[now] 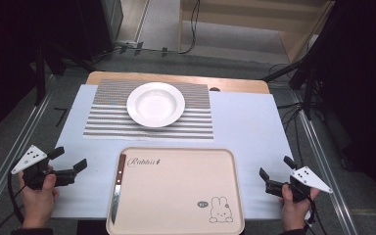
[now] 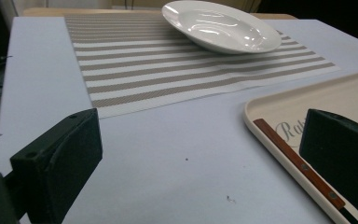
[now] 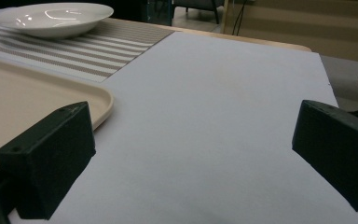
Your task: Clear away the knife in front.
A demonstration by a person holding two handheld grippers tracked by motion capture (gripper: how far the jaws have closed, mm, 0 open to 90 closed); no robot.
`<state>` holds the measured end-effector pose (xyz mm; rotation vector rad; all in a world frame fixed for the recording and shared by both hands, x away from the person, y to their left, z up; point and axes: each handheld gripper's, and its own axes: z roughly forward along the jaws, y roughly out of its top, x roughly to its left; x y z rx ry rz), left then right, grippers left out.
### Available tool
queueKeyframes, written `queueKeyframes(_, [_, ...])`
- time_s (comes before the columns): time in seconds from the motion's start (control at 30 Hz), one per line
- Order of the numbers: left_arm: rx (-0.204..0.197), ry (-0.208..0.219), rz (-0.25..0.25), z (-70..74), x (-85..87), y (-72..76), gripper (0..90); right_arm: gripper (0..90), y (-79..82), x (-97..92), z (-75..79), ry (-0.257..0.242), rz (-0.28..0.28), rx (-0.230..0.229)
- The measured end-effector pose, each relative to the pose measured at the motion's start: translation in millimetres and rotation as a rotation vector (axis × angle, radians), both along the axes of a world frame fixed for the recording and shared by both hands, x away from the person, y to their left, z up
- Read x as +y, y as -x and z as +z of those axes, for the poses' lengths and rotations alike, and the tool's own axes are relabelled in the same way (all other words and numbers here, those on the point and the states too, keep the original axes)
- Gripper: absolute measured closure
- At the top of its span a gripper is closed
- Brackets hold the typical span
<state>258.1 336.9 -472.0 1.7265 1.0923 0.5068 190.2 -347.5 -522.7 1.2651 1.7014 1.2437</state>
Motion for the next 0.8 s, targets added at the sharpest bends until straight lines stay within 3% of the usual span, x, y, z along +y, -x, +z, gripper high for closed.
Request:
queueKeyframes(0.37, [-0.002, -0.001, 0.05, -2.9, 18.0, -1.3, 0.0, 0.0, 0.1, -0.8, 0.0, -0.003, -0.002, 0.0])
queueKeyframes(0.8, [0.009, 0.031, 0.046, -12.7, 20.7, -1.0, 0.0, 0.0, -0.1, -0.9, 0.0, 0.0, -0.002, 0.0])
